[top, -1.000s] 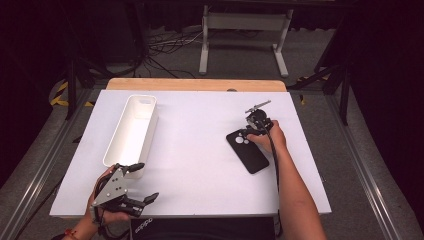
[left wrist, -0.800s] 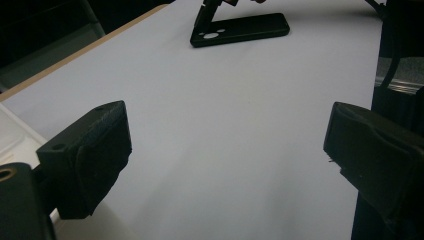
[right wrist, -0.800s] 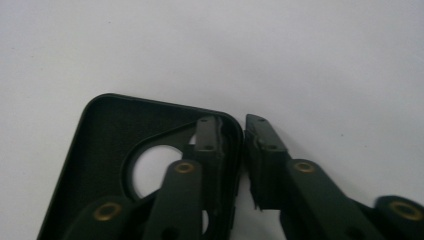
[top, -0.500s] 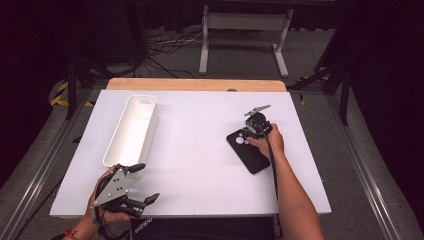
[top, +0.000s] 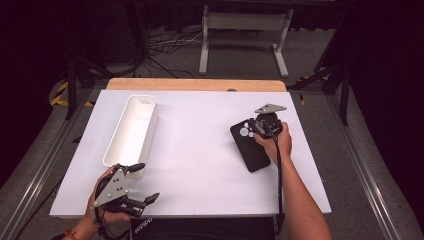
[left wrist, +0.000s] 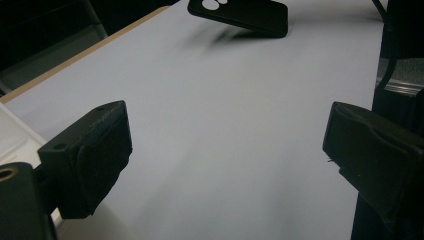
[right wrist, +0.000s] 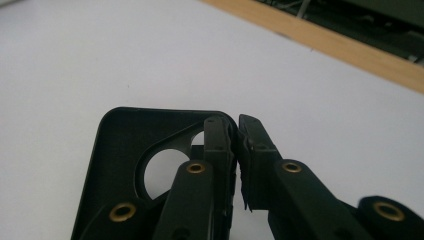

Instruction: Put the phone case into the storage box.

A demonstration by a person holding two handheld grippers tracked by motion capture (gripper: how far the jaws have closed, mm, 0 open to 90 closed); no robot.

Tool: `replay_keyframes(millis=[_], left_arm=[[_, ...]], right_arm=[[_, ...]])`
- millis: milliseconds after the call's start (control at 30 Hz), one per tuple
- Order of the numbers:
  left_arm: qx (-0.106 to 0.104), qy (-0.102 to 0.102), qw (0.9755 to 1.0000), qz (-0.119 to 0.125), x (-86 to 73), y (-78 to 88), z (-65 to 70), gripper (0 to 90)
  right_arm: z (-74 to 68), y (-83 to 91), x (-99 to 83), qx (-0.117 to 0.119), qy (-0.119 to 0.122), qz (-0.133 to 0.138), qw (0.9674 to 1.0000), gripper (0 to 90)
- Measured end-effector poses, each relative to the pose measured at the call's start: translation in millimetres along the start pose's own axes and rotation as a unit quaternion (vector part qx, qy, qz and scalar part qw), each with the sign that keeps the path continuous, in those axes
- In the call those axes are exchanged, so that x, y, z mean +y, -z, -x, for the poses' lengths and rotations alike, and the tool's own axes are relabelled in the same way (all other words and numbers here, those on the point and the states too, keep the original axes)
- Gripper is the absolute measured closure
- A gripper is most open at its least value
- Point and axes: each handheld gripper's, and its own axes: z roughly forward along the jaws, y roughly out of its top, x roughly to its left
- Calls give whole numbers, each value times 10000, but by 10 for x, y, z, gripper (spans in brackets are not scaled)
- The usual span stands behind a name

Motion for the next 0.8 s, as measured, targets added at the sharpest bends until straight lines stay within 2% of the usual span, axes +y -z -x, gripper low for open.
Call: replay_keyframes(millis=[100, 167, 200, 233, 400, 467, 800], left_arm=[[8, 57, 10000, -13, 8, -4, -1, 65], [13, 43, 10000, 5, 14, -7, -6, 67], [6, 105, 9999, 39, 18, -12, -1, 67], [4, 84, 10000, 18, 29, -7, -5, 68], [12, 134, 9999, 74, 51, -6, -4, 74], [59, 140, 9999, 53, 53, 1, -3, 74], [154, 162, 9997, 73, 76, -11, 6, 81]], right_arm=[[-29, 133, 15, -47, -15, 295, 9996, 844], [-42, 170, 16, -37, -25, 377, 9993, 845], [-74, 232, 18, -57, -9, 521, 9986, 844], [-98, 273, 20, -54, 17, 616, 9981, 845], [-176, 376, 28, -91, 140, 848, 9963, 845], [-223, 446, 19, -74, 156, 1062, 9942, 845], [-378, 603, 17, -24, 290, 1474, 9887, 845]])
